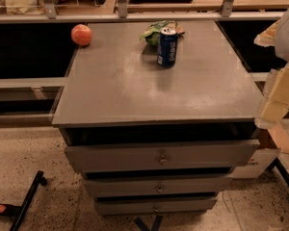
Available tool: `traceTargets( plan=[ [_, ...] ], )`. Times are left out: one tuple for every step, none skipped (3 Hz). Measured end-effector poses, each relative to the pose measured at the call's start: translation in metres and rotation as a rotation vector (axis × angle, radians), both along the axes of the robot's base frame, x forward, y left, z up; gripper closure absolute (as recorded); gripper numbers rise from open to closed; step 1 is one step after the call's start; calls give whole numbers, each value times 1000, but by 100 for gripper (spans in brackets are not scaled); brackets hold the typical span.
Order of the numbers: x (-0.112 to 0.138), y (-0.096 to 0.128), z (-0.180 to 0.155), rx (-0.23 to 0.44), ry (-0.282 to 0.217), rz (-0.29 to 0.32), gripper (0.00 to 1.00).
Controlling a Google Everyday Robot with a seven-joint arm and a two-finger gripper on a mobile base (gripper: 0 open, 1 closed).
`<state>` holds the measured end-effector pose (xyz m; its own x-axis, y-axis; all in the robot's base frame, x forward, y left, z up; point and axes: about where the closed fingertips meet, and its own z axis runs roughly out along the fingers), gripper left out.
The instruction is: Move pepsi can near apple
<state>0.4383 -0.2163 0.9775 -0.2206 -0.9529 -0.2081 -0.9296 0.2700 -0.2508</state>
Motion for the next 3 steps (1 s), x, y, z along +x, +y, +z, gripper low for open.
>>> traceTargets(
  plan=[
    [0,0,0,0,0,0,0],
    [14,5,2,11,-15,9,0],
    [52,20,0,5,-46,36,0]
  ],
)
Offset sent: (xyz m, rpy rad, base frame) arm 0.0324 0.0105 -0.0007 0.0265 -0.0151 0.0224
